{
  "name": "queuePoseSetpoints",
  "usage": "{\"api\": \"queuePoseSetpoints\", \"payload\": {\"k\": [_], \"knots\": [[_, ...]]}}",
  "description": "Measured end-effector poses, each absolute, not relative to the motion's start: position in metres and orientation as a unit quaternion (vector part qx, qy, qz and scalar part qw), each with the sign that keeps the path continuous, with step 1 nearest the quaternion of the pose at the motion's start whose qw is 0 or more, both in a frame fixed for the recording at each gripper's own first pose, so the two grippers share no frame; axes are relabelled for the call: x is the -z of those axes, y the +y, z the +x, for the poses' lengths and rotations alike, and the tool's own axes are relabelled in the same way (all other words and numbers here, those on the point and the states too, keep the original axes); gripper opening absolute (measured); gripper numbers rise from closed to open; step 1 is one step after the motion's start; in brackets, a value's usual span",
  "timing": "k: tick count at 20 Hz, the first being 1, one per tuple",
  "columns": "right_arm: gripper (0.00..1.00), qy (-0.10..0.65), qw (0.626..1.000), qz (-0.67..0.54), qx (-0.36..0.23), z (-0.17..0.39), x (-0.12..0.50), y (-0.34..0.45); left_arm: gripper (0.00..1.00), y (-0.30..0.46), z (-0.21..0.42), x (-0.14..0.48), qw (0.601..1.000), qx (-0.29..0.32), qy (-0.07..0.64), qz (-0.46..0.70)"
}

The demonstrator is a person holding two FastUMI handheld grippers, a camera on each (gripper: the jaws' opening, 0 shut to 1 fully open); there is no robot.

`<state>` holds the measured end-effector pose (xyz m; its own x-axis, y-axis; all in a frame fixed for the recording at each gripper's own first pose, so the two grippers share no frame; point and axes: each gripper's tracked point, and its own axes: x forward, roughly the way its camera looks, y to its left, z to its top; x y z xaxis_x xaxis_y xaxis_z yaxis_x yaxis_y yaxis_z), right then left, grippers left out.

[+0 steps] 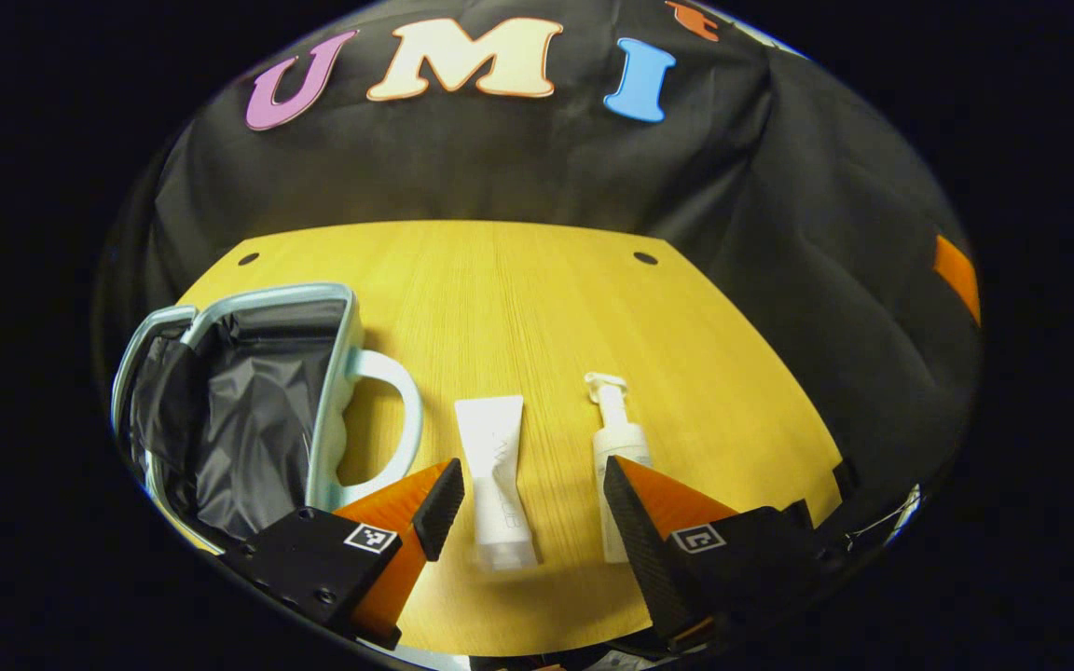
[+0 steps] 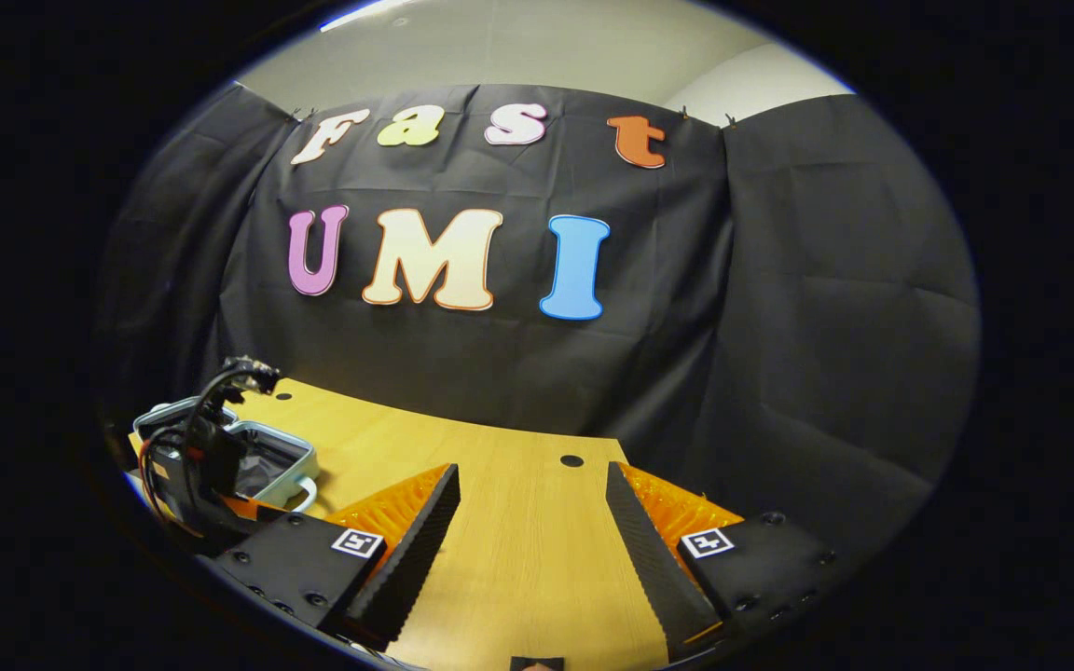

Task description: First open the suitcase, pack the skin care products into it, and then close the suitcase.

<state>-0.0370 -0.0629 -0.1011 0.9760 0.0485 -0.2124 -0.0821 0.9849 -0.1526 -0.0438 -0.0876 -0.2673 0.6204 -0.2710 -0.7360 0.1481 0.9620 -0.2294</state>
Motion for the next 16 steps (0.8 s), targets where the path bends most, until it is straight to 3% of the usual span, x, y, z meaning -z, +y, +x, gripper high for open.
{"api": "queuePoseSetpoints", "payload": {"k": [5, 7, 9, 11, 12, 16], "knots": [[1.0, 0.121, 0.988, -0.089, -0.028, -0.042, 0.112, -0.069, 0.93, -0.082, -0.041, 0.314, 0.872, 0.087, 0.471, -0.102], [1.0, 0.126, 0.987, -0.091, -0.028, -0.042, 0.116, -0.067, 0.89, -0.078, -0.043, 0.328, 0.865, 0.077, 0.485, -0.106], [1.0, 0.132, 0.986, -0.092, -0.031, -0.042, 0.119, -0.064, 0.73, -0.067, -0.038, 0.33, 0.872, 0.07, 0.476, -0.087], [1.0, 0.143, 0.985, -0.09, -0.038, -0.042, 0.128, -0.057, 0.43, -0.068, -0.033, 0.331, 0.874, 0.073, 0.472, -0.082], [1.0, 0.149, 0.984, -0.088, -0.044, -0.041, 0.133, -0.051, 0.34, -0.069, -0.033, 0.333, 0.871, 0.079, 0.478, -0.077], [1.0, 0.217, 0.972, -0.048, -0.077, -0.039, 0.176, -0.019, 0.05, -0.076, -0.026, 0.323, 0.874, 0.1, 0.471, -0.06]]}}
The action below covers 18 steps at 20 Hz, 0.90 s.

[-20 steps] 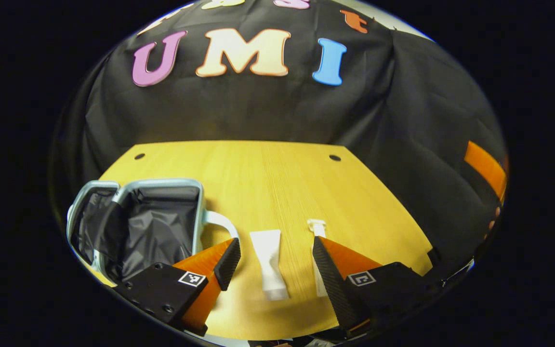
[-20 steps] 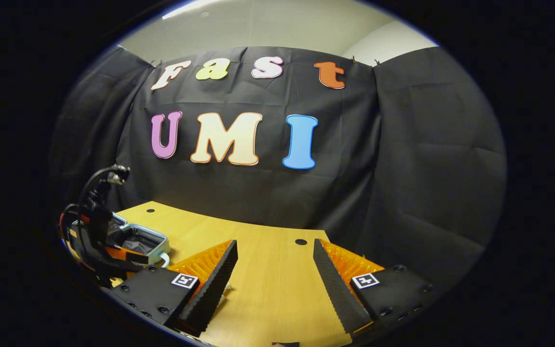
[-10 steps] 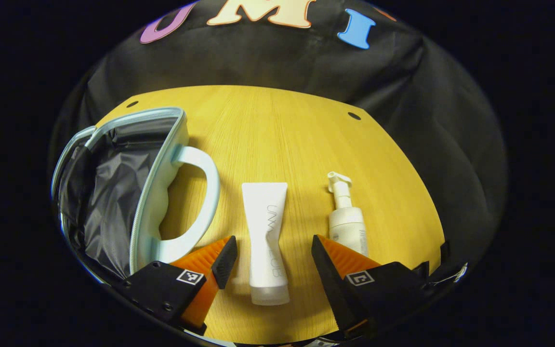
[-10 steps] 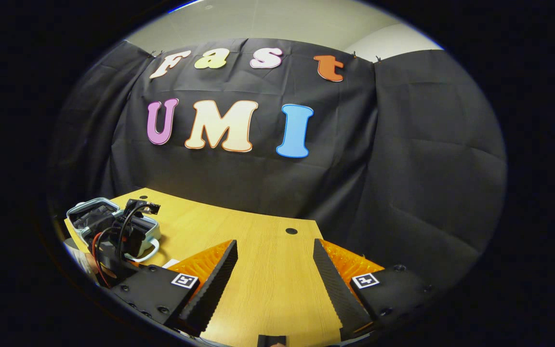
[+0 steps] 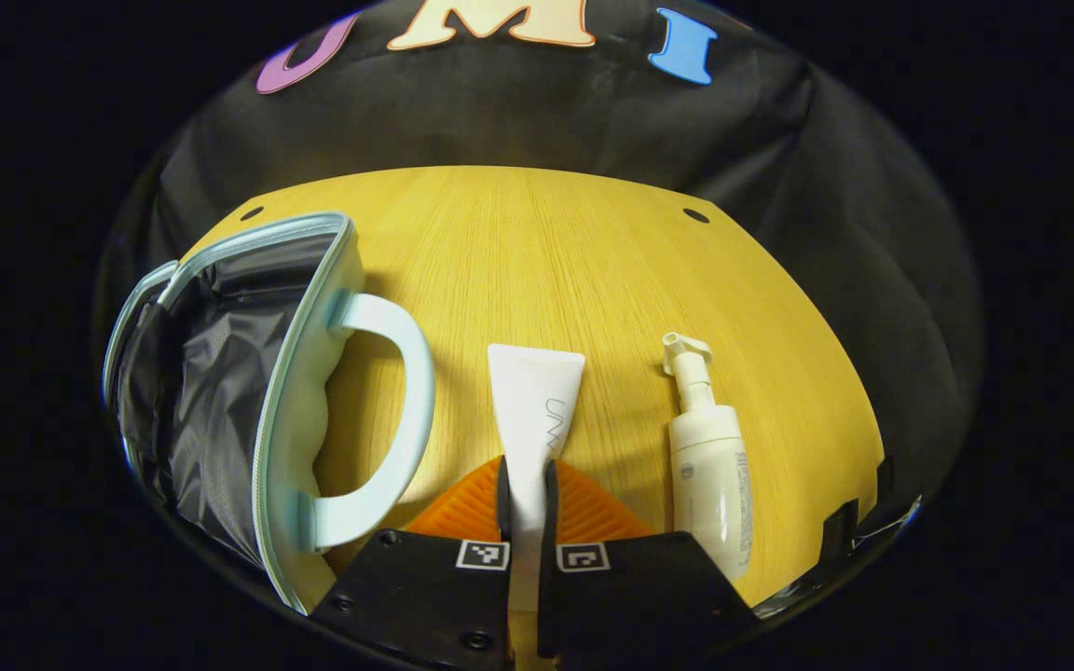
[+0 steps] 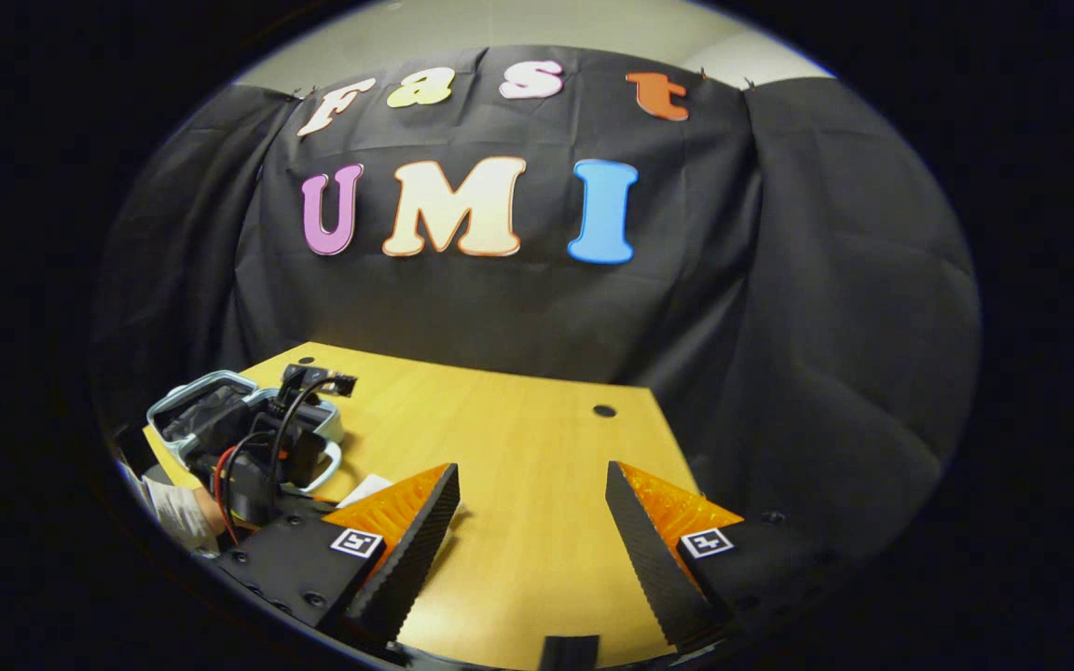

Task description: First open the suitcase, pack the skin care products into it, and then close the suitcase.

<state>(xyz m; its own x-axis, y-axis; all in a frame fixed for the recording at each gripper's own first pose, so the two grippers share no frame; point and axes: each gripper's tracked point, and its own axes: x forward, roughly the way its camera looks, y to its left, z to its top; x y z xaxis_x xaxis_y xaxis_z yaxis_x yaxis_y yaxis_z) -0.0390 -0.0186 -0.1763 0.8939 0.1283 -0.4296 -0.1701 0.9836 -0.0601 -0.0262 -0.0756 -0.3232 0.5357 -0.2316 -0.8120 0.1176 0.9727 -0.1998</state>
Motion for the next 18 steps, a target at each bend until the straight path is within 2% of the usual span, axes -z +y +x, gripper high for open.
{"api": "queuePoseSetpoints", "payload": {"k": [7, 13, 17, 18], "knots": [[1.0, 0.36, 0.928, 0.01, -0.097, -0.04, 0.276, 0.024, 0.03, -0.065, -0.011, 0.251, 0.901, 0.116, 0.411, -0.071], [0.99, 0.428, 0.898, 0.01, -0.103, -0.044, 0.342, 0.062, 0.02, -0.007, -0.014, 0.21, 0.918, 0.08, 0.381, -0.074], [0.99, 0.482, 0.873, 0.008, -0.08, -0.05, 0.386, 0.075, 0.03, 0.042, -0.025, 0.21, 0.919, 0.047, 0.385, -0.074], [0.98, 0.491, 0.868, 0.004, -0.074, -0.053, 0.392, 0.075, 0.06, 0.053, -0.028, 0.211, 0.918, 0.039, 0.387, -0.074]]}}
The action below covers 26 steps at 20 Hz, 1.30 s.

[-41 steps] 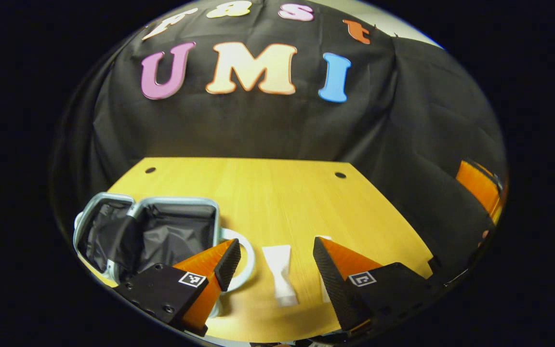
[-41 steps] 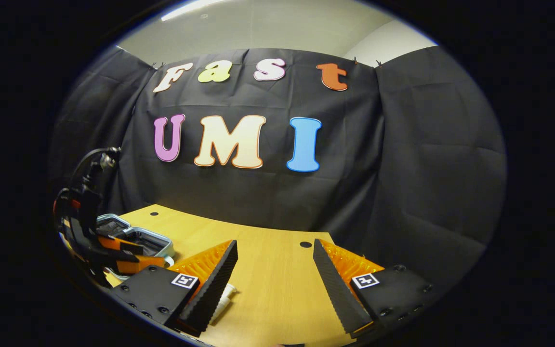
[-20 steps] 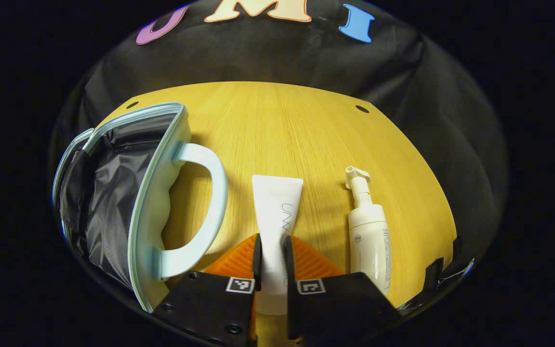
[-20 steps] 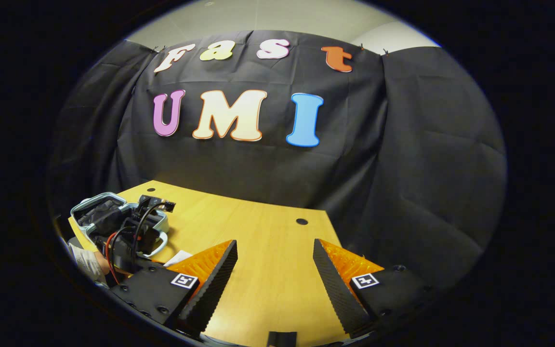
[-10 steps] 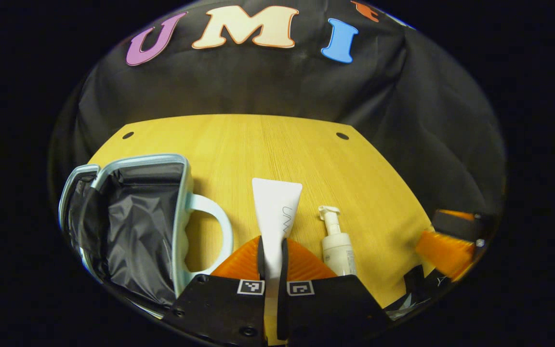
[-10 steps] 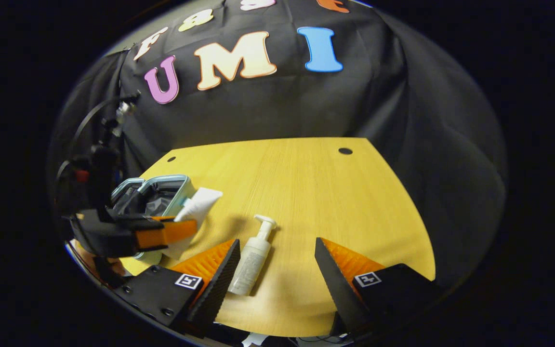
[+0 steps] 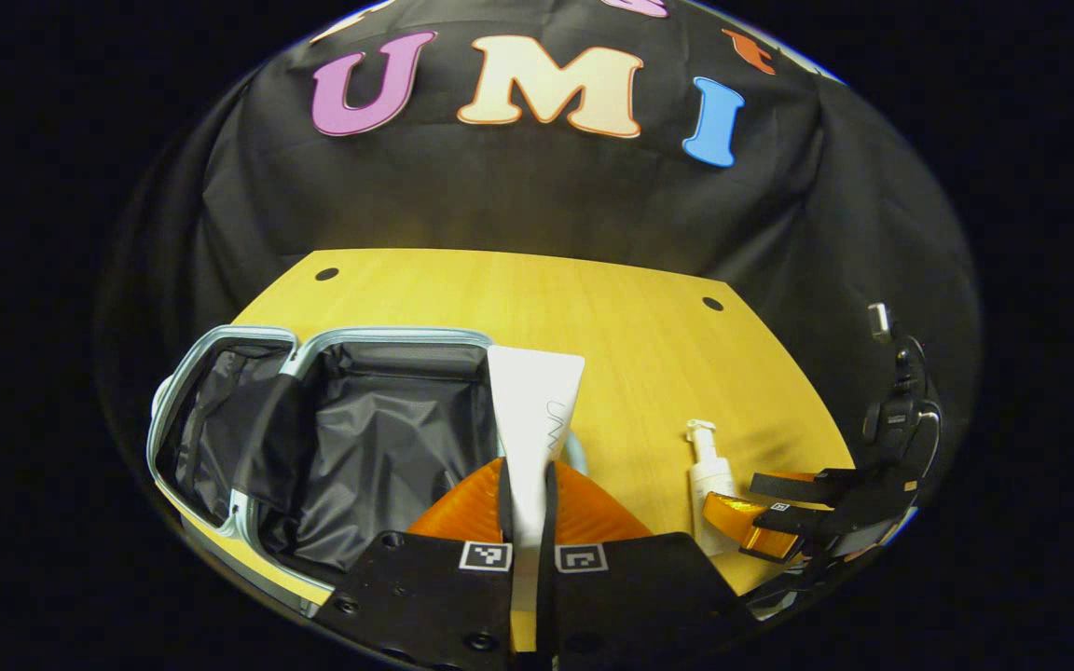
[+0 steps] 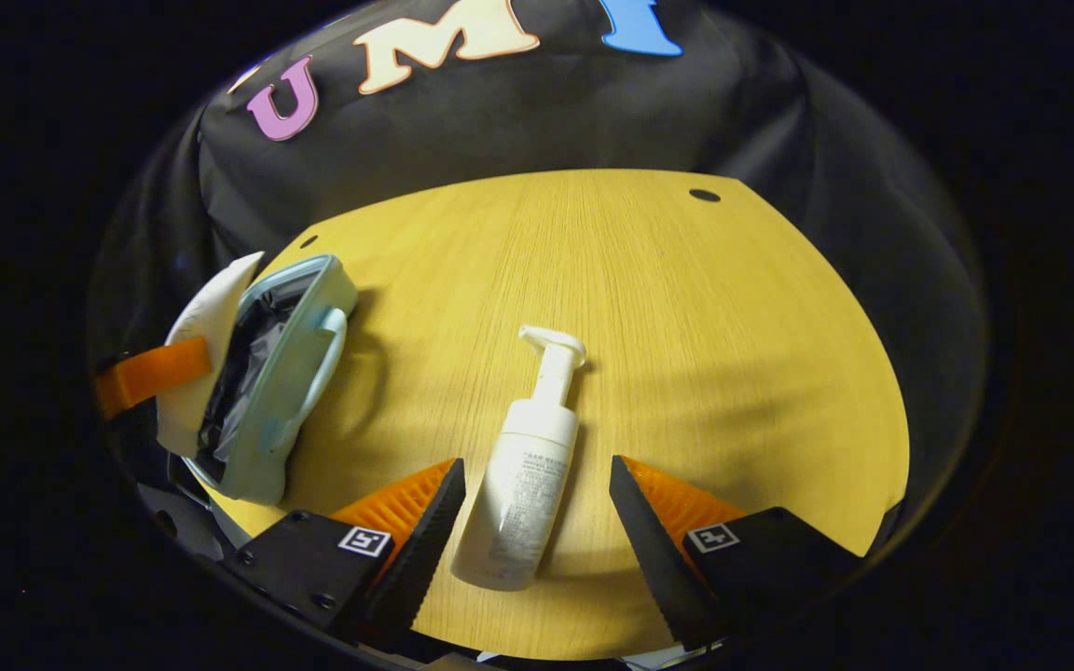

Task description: First open the suitcase, pack the skin care products into it, and then close the suitcase.

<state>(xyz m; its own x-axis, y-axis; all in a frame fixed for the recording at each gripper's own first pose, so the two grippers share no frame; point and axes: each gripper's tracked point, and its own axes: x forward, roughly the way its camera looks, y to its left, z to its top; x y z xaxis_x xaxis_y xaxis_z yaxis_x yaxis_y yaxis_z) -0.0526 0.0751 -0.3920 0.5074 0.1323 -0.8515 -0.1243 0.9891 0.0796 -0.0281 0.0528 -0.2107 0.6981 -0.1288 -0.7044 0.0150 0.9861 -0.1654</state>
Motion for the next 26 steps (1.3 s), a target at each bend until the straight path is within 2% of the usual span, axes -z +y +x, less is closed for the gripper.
{"api": "queuePoseSetpoints", "payload": {"k": [1, 2, 3, 4, 5, 6, 7, 10, 15, 16, 17, 23, 26], "knots": [[0.98, 0.499, 0.864, 0.0, -0.07, -0.055, 0.399, 0.075, 0.03, 0.061, -0.03, 0.211, 0.918, 0.034, 0.388, -0.074], [0.93, 0.505, 0.86, 0.004, -0.069, -0.057, 0.402, 0.078, 0.02, 0.07, -0.032, 0.213, 0.918, 0.029, 0.389, -0.074], [0.87, 0.509, 0.858, 0.009, -0.067, -0.06, 0.403, 0.08, 0.05, 0.077, -0.033, 0.213, 0.917, 0.024, 0.391, -0.073], [0.8, 0.509, 0.858, 0.004, -0.065, -0.061, 0.408, 0.08, 0.02, 0.082, -0.034, 0.213, 0.917, 0.019, 0.392, -0.073], [0.62, 0.507, 0.859, -0.007, -0.07, -0.062, 0.404, 0.082, 0.06, 0.087, -0.034, 0.212, 0.917, 0.015, 0.392, -0.075], [0.6, 0.507, 0.858, -0.015, -0.073, -0.059, 0.405, 0.082, 0.03, 0.094, -0.033, 0.214, 0.916, 0.011, 0.393, -0.079], [0.53, 0.506, 0.859, -0.014, -0.075, -0.059, 0.405, 0.083, 0.03, 0.1, -0.032, 0.216, 0.915, 0.007, 0.394, -0.084], [0.52, 0.508, 0.858, 0.017, -0.077, -0.059, 0.399, 0.09, 0.02, 0.127, -0.029, 0.227, 0.912, -0.008, 0.401, -0.086], [0.52, 0.466, 0.878, 0.071, -0.087, -0.038, 0.351, 0.126, 0.02, 0.174, -0.033, 0.271, 0.893, -0.03, 0.443, -0.073], [0.52, 0.459, 0.88, 0.083, -0.092, -0.034, 0.339, 0.137, 0.06, 0.181, -0.035, 0.282, 0.888, -0.031, 0.452, -0.072], [0.51, 0.453, 0.881, 0.095, -0.101, -0.031, 0.328, 0.15, 0.02, 0.185, -0.037, 0.29, 0.884, -0.033, 0.46, -0.074], [0.51, 0.435, 0.877, 0.128, -0.161, -0.03, 0.29, 0.243, 0.03, 0.199, -0.048, 0.33, 0.863, -0.033, 0.494, -0.102], [0.51, 0.437, 0.871, 0.123, -0.189, -0.03, 0.292, 0.289, 0.03, 0.202, -0.044, 0.33, 0.868, -0.023, 0.484, -0.105]]}}
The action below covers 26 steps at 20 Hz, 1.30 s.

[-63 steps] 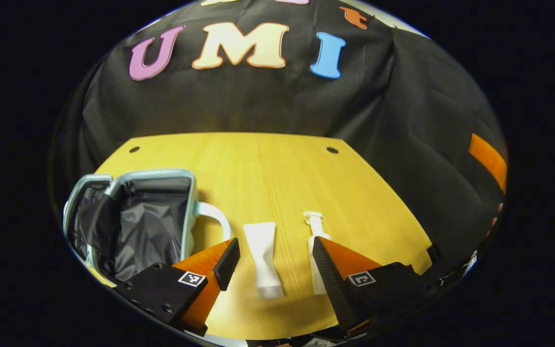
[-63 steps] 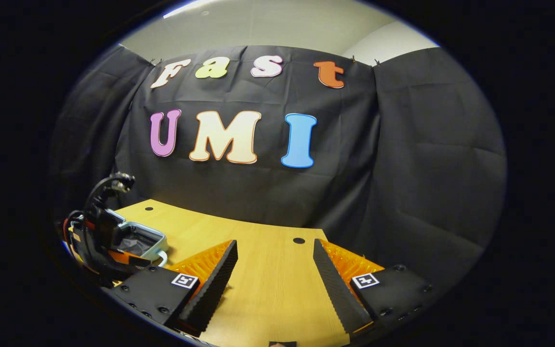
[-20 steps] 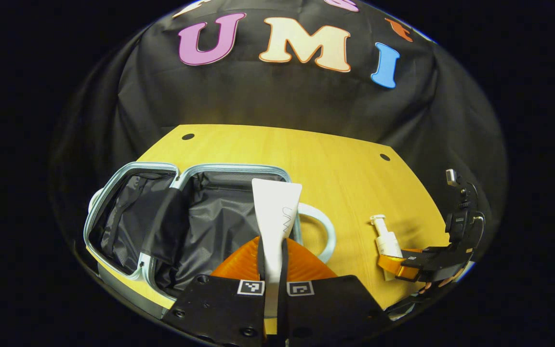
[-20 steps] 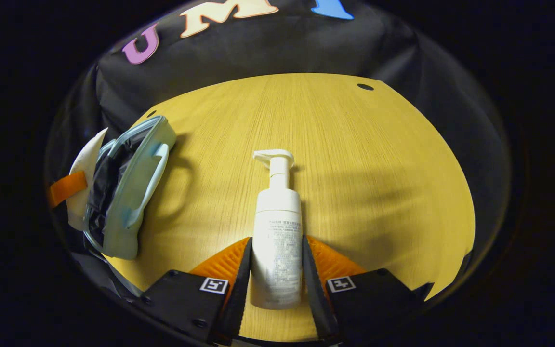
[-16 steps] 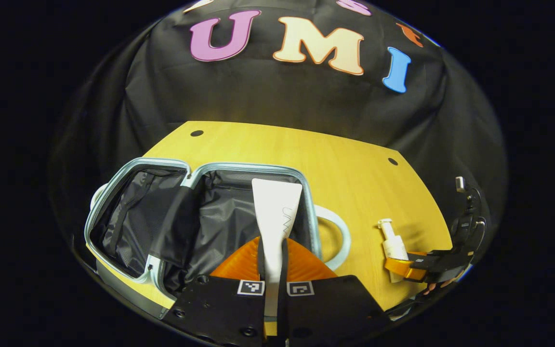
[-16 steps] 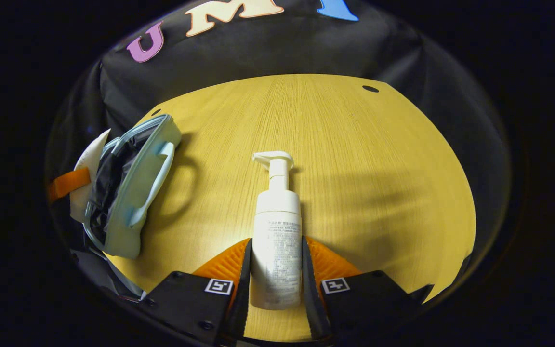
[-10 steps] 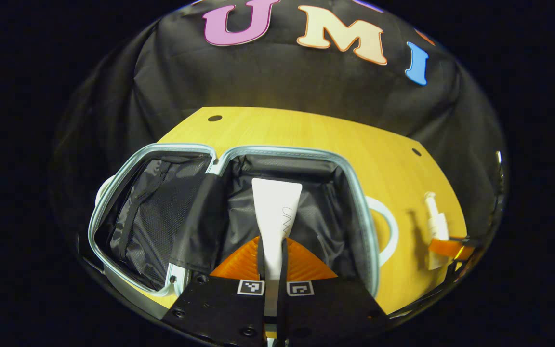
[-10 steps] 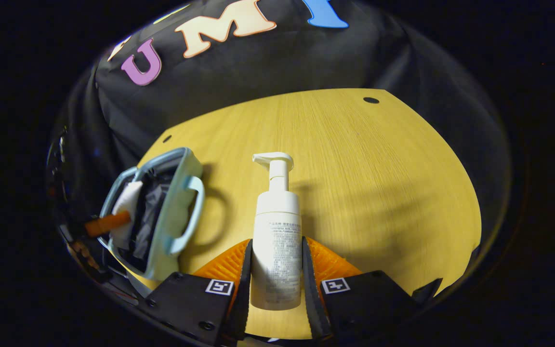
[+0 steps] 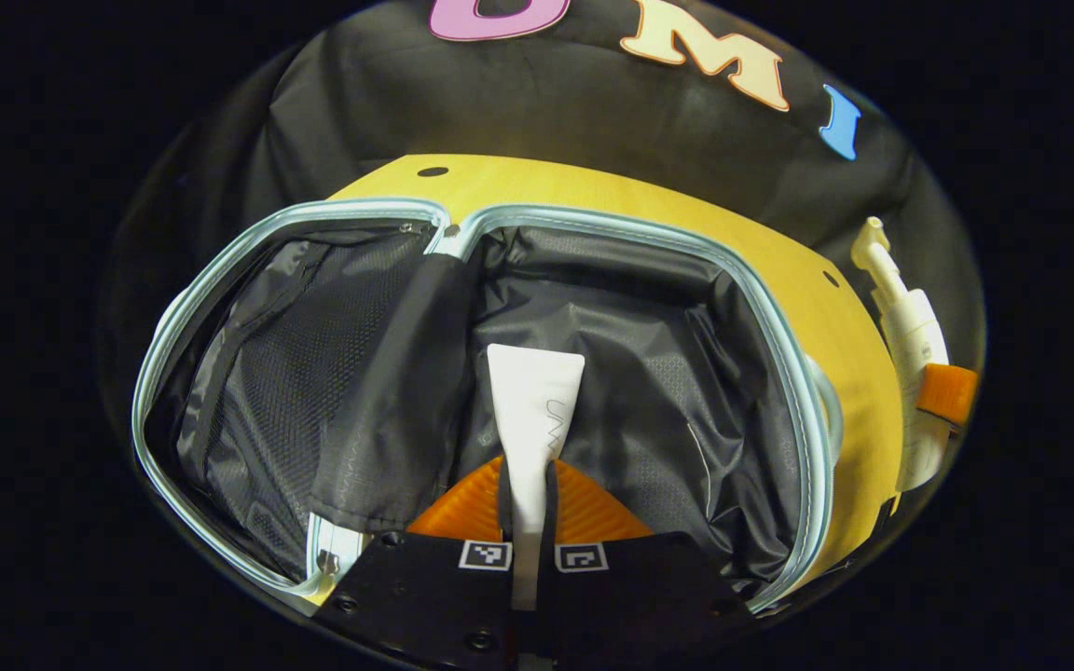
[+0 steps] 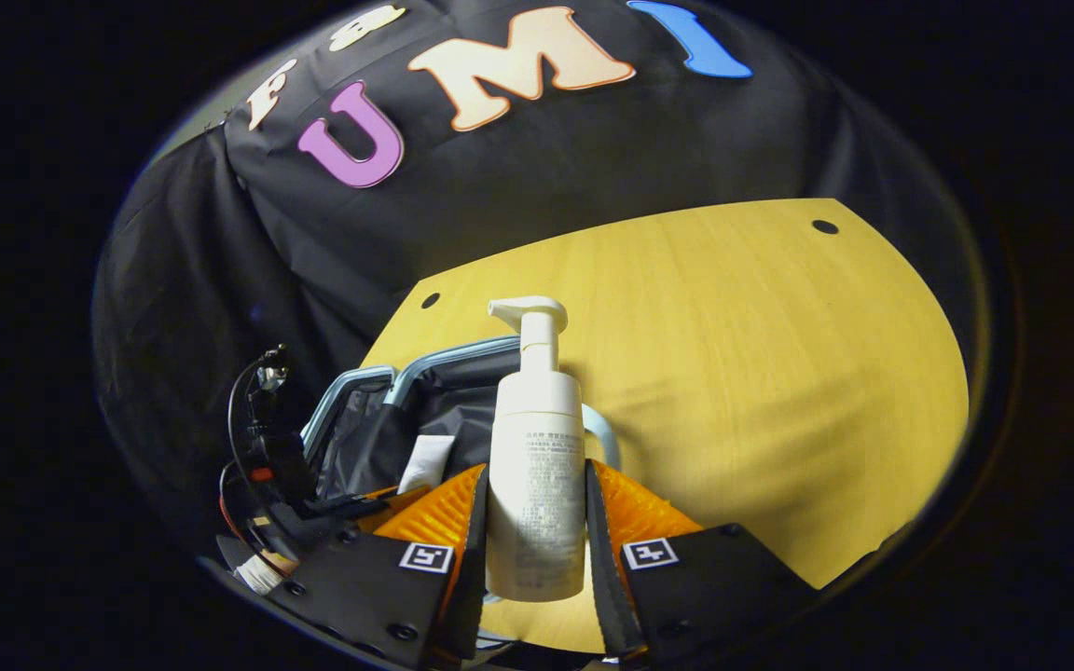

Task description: First open the suitcase, pack the skin care products into it, and then close the suitcase.

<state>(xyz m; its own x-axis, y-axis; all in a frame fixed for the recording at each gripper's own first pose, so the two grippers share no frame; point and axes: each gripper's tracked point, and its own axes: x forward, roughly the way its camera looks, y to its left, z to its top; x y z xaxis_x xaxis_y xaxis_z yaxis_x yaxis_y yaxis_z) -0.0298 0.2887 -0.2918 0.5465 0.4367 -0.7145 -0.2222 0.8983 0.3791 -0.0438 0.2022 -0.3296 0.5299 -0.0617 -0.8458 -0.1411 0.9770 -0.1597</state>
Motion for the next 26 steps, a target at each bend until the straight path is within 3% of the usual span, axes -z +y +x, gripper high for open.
{"api": "queuePoseSetpoints", "payload": {"k": [2, 4, 5, 8, 9, 13, 16, 17, 20, 22, 26], "knots": [[0.51, 0.444, 0.864, 0.119, -0.206, -0.032, 0.3, 0.324, 0.05, 0.203, -0.044, 0.332, 0.868, -0.02, 0.484, -0.113], [0.52, 0.456, 0.855, 0.117, -0.216, -0.036, 0.311, 0.347, 0.17, 0.2, -0.047, 0.332, 0.865, -0.015, 0.486, -0.125], [0.51, 0.463, 0.851, 0.116, -0.218, -0.036, 0.319, 0.353, 0.3, 0.193, -0.045, 0.327, 0.871, -0.004, 0.475, -0.128], [0.51, 0.512, 0.825, 0.111, -0.212, -0.049, 0.357, 0.376, 0.9, 0.188, -0.045, 0.293, 0.9, 0.018, 0.424, -0.096], [0.52, 0.529, 0.817, 0.117, -0.2, -0.053, 0.367, 0.381, 0.96, 0.202, -0.052, 0.282, 0.905, 0.005, 0.416, -0.086], [0.52, 0.546, 0.813, 0.089, -0.182, -0.055, 0.389, 0.391, 0.87, 0.241, -0.064, 0.248, 0.911, -0.033, 0.376, -0.163], [0.52, 0.557, 0.81, 0.066, -0.173, -0.058, 0.399, 0.391, 0.89, 0.294, -0.073, 0.224, 0.917, -0.081, 0.357, -0.157], [0.55, 0.559, 0.81, 0.06, -0.169, -0.06, 0.401, 0.391, 0.94, 0.313, -0.076, 0.219, 0.918, -0.096, 0.355, -0.153], [0.6, 0.56, 0.807, 0.071, -0.172, -0.06, 0.393, 0.393, 0.94, 0.366, -0.082, 0.21, 0.917, -0.14, 0.346, -0.143], [0.75, 0.554, 0.806, 0.093, -0.185, -0.059, 0.381, 0.401, 0.94, 0.401, -0.082, 0.215, 0.915, -0.165, 0.34, -0.138], [0.94, 0.507, 0.827, 0.103, -0.22, -0.052, 0.343, 0.396, 0.94, 0.475, -0.076, 0.211, 0.911, -0.202, 0.336, -0.128]]}}
